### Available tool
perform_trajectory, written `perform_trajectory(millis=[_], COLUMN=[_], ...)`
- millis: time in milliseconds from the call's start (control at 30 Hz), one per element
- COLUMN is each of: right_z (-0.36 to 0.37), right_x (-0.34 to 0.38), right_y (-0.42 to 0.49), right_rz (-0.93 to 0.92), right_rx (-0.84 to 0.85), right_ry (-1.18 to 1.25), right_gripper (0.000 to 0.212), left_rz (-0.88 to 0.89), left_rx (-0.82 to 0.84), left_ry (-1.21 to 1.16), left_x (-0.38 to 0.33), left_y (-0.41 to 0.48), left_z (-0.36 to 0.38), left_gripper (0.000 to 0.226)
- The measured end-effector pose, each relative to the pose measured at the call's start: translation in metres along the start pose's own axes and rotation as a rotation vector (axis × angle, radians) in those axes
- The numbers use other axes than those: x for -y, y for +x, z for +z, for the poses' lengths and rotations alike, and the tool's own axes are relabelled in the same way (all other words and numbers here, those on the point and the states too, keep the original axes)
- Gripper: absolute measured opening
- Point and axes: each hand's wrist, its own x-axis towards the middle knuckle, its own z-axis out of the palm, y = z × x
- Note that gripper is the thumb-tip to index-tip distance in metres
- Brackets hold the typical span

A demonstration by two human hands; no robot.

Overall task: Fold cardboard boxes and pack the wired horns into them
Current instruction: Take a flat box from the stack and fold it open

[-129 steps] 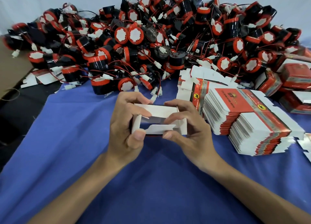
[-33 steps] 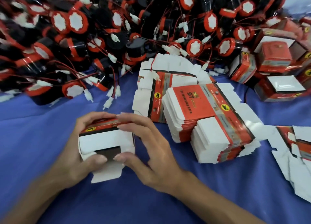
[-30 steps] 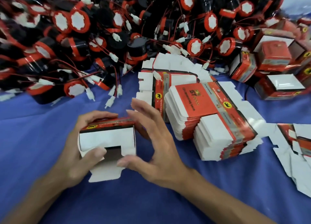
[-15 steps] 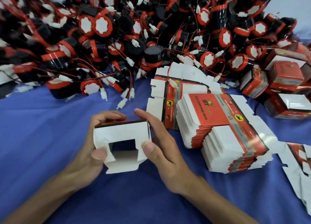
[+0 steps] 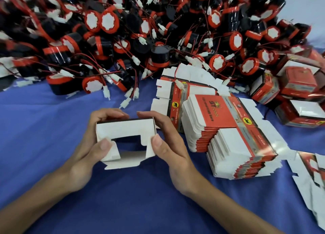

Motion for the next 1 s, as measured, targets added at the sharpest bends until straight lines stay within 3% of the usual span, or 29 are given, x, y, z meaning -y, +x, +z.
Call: perform_trajectory(millis=[167, 233, 333, 433, 800, 867, 1000], right_z=[0.001, 0.004, 0.005, 0.002, 0.003, 0.002, -0.002], right_x=[-0.001, -0.003, -0.005, -0.005, -0.01, -0.011, -0.009], right_y=[-0.001, -0.001, 0.0, 0.001, 0.002, 0.004, 0.003], right_rz=[-0.05, -0.065, -0.057, -0.066, -0.116, -0.148, -0.114], right_rx=[0.017, 0.014, -0.005, -0.004, -0.027, -0.057, -0.092], right_ry=[-0.122, -0.194, -0.238, -0.25, -0.352, -0.341, -0.221], right_gripper=[0.039, 0.031, 0.019, 0.022, 0.006, 0.014, 0.052], left_rz=[0.043, 0.157, 0.264, 0.201, 0.078, 0.107, 0.118], left_rx=[-0.073, -0.153, -0.19, -0.164, -0.098, -0.083, -0.048], left_ry=[0.002, 0.042, 0.125, 0.167, 0.237, 0.247, 0.237], left_x=[-0.022, -0.027, -0.026, -0.022, -0.03, -0.024, -0.018], left_y=[0.008, 0.017, 0.026, 0.023, 0.007, 0.013, 0.018], left_z=[0.014, 0.02, 0.021, 0.018, 0.019, 0.018, 0.016], left_gripper=[0.052, 0.059, 0.035, 0.014, 0.03, 0.03, 0.037])
